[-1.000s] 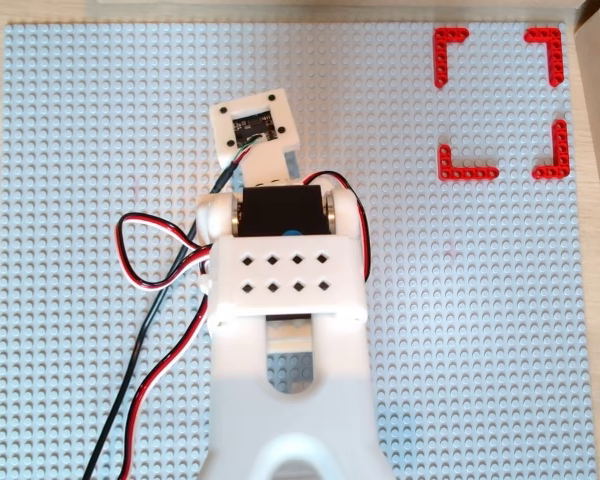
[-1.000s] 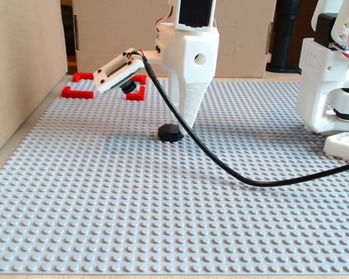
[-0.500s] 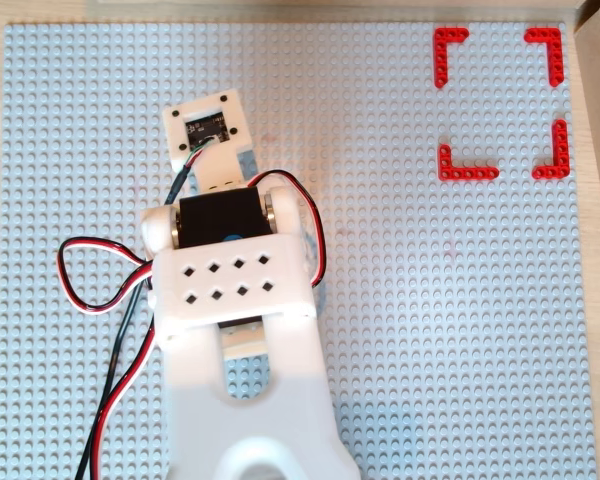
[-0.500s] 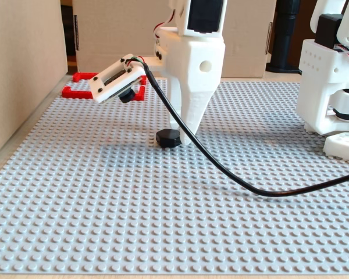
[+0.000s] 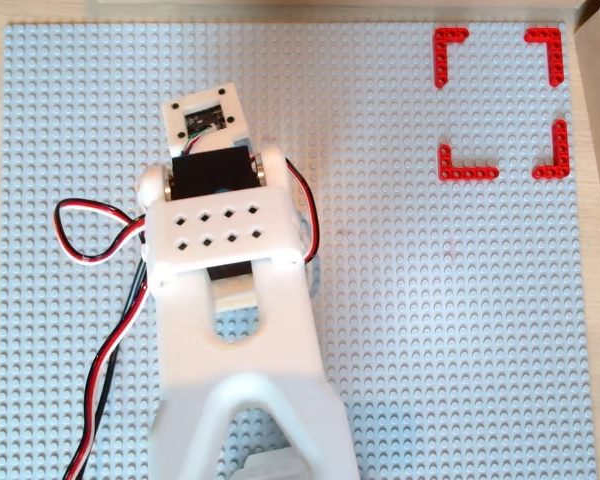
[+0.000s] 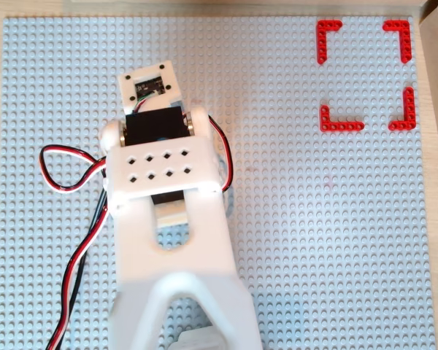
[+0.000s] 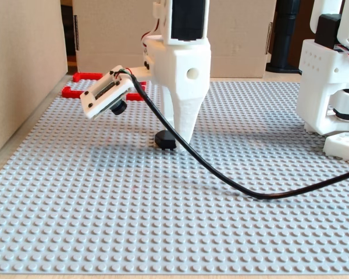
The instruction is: Grab the Lego and store it in red box
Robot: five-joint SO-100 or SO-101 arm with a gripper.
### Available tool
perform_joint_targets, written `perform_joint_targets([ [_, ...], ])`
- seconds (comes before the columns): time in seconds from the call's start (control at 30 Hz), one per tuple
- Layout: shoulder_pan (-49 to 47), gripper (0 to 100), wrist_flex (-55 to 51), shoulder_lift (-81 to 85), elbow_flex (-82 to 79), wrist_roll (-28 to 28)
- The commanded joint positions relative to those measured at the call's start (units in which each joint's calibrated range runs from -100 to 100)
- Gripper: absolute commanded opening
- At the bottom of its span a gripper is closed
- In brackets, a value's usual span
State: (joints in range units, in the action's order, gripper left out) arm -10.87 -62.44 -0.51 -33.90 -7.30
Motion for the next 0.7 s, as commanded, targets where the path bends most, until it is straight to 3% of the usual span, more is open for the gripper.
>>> perform_joint_targets([
  [0.0, -0.04, 18, -0.99, -0.59, 3.35, 0.16],
  [0.2, -0.04, 17, -1.34, -0.85, 3.63, 0.16],
  [0.4, -0.04, 7, -1.16, -0.59, 3.63, 0.21],
  [0.67, 0.04, 6, -0.63, -0.26, 3.63, 1.52],
])
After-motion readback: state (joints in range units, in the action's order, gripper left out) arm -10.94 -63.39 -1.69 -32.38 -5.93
